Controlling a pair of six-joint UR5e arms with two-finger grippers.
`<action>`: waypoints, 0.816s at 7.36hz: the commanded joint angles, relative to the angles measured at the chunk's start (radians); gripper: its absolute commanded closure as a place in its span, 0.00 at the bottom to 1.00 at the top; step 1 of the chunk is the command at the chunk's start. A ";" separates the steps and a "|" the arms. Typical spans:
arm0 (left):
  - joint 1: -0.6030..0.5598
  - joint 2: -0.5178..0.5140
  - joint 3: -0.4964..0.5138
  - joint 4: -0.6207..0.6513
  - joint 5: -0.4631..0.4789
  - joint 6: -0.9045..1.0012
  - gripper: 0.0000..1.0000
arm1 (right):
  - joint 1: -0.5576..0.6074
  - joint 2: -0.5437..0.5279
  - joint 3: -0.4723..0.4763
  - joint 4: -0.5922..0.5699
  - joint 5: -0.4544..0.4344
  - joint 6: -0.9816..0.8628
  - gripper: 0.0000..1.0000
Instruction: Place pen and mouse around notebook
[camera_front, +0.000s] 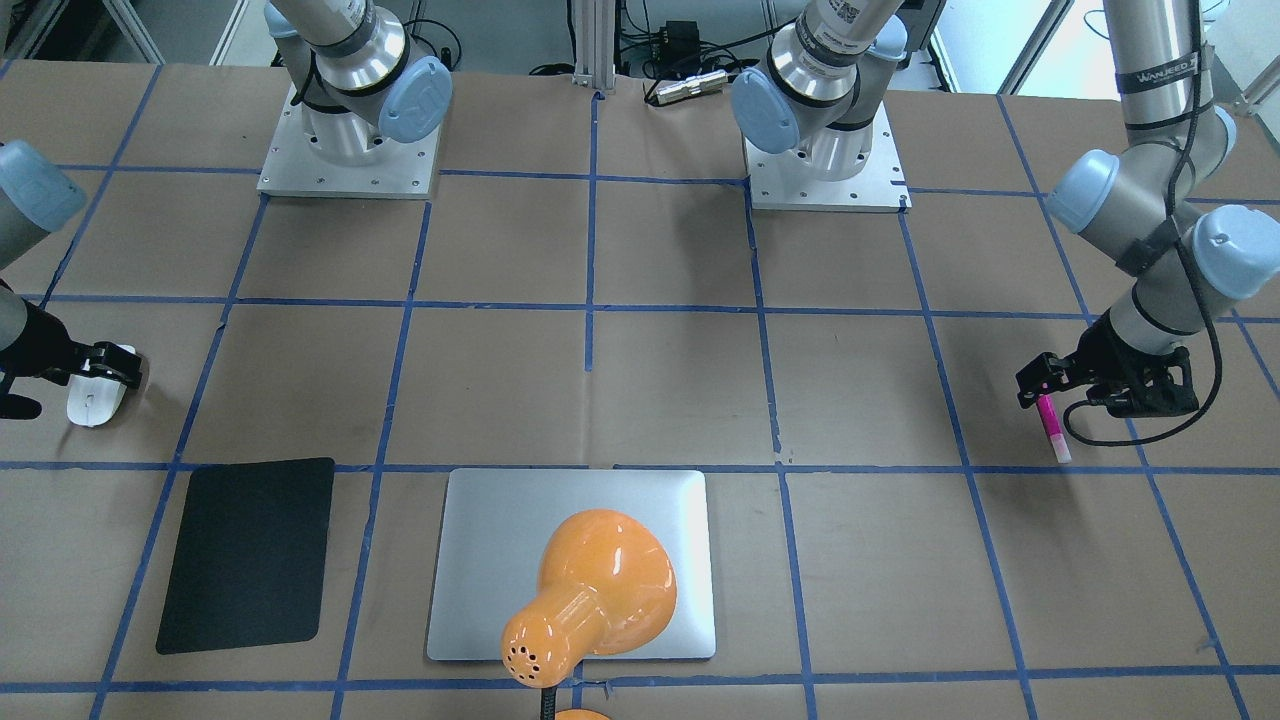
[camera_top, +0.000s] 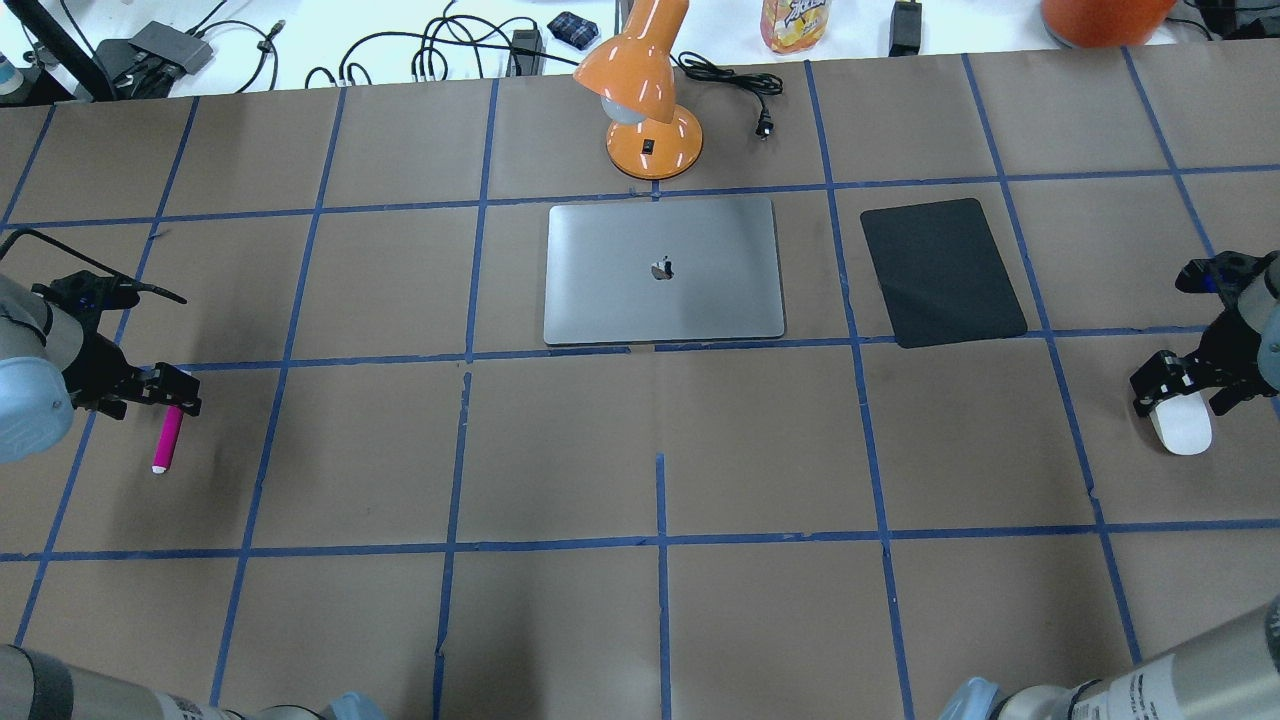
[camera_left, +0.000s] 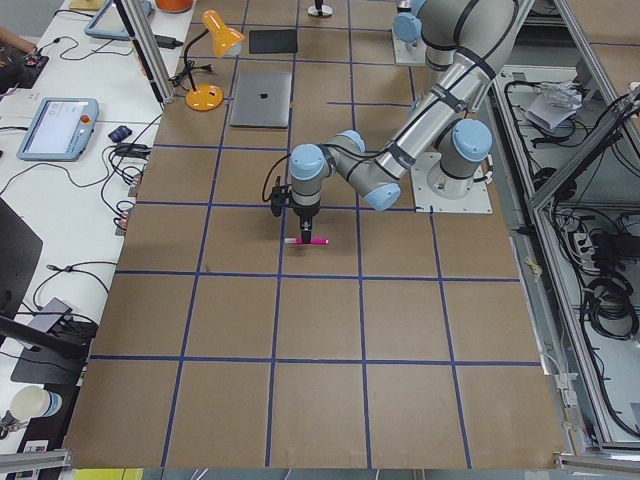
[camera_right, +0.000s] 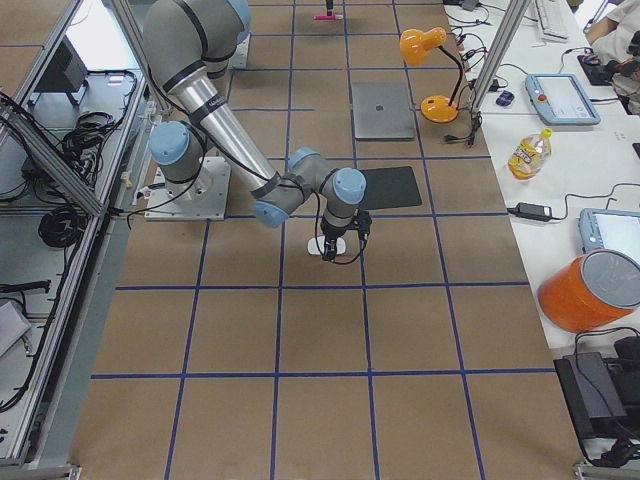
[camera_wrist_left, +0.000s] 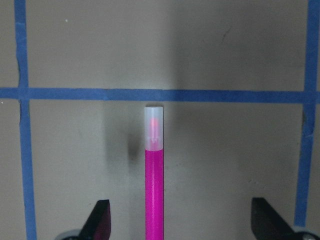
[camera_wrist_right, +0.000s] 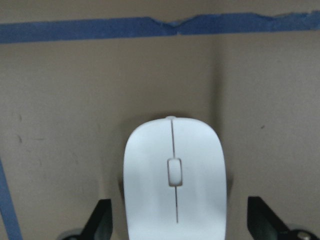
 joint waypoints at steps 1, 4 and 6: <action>0.015 -0.038 -0.001 0.020 -0.006 0.000 0.00 | -0.001 -0.002 0.002 -0.001 0.001 -0.001 0.37; 0.013 -0.047 0.000 0.046 -0.009 0.006 0.35 | -0.001 -0.008 -0.004 0.005 0.001 0.001 0.44; 0.013 -0.047 0.002 0.046 -0.009 0.008 0.62 | 0.010 -0.024 -0.040 0.021 0.006 0.012 0.43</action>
